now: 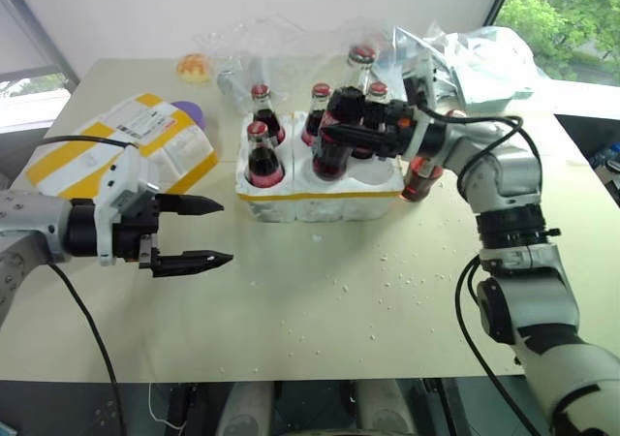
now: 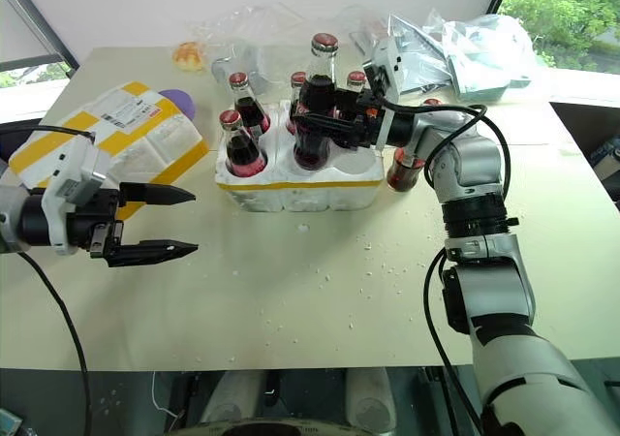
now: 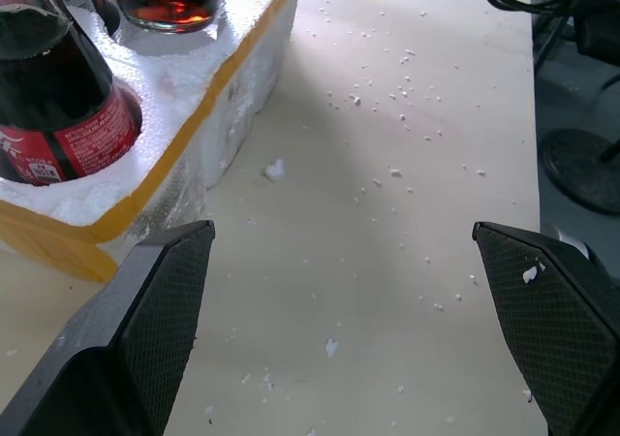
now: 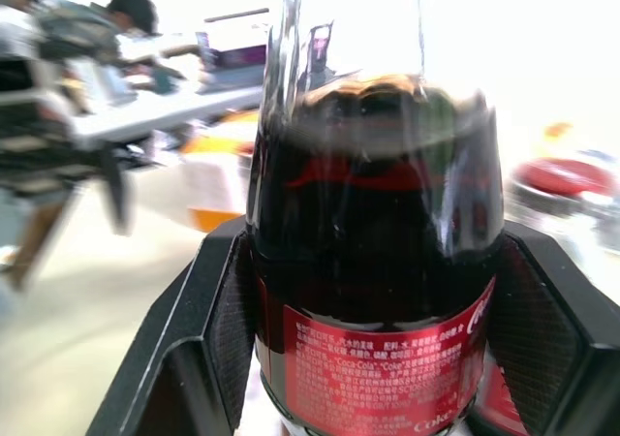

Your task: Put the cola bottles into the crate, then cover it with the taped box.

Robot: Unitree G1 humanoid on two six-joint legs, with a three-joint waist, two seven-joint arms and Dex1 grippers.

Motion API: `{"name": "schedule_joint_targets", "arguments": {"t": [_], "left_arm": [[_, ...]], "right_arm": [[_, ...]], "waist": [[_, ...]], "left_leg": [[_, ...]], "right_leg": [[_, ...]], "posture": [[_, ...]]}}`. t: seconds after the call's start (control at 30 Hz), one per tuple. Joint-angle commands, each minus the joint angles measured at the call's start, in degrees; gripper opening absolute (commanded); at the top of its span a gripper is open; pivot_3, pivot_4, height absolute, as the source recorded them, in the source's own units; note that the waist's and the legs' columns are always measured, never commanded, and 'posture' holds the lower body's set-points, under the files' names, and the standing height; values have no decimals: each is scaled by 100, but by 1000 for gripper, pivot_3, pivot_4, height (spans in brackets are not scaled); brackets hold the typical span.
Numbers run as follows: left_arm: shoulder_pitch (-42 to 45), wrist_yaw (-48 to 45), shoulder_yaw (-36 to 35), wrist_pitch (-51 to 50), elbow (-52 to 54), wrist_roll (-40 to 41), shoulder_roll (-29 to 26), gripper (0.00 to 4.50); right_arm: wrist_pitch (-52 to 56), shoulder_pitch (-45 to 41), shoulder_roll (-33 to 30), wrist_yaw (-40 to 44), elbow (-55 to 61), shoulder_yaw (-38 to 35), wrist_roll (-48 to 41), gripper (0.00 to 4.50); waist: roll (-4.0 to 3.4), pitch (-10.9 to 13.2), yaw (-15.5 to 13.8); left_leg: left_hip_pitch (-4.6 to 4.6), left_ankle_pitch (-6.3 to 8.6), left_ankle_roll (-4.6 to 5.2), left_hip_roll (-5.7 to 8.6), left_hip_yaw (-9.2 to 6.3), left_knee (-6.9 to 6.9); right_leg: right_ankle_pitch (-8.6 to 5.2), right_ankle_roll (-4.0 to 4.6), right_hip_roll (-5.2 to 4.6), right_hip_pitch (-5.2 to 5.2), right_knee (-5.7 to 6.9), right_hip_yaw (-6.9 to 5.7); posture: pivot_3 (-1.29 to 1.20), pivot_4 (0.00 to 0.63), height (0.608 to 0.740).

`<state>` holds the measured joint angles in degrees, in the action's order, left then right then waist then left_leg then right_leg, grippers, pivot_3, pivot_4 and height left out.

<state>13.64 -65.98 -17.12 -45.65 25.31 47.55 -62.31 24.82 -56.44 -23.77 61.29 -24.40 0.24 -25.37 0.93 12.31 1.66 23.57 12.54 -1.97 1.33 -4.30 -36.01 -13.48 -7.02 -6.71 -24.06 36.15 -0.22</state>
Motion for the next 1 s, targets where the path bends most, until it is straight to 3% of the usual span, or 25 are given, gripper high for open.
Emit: {"name": "schedule_joint_targets", "arguments": {"t": [0.03,0.6,0.73,1.0], "left_arm": [[-9,38,-206,72,140,79,-12,4500],[185,197,-38,159,80,35,77,4500],[254,203,15,177,70,22,92,4500],[364,178,115,236,-3,-18,130,4500]], "right_arm": [[-340,-347,119,-58,-138,-120,70,2633],[-363,403,387,165,313,494,508,2633],[-348,471,479,59,225,596,657,4460],[-240,602,358,14,621,408,518,4460]], "waist": [[-1,0,33],[-1,1,79],[-1,1,86],[0,0,86]], "left_leg": [[0,0,0,-1,0,0],[0,0,0,-6,0,1],[0,0,-1,-6,0,2],[-5,-7,-12,-13,-1,-2]], "right_leg": [[0,0,1,0,0,0],[3,5,8,-2,1,2],[4,5,8,-2,2,2],[10,15,16,1,5,1]], "posture": [[0,150,737],[0,150,737],[0,150,737],[0,150,737]]}}
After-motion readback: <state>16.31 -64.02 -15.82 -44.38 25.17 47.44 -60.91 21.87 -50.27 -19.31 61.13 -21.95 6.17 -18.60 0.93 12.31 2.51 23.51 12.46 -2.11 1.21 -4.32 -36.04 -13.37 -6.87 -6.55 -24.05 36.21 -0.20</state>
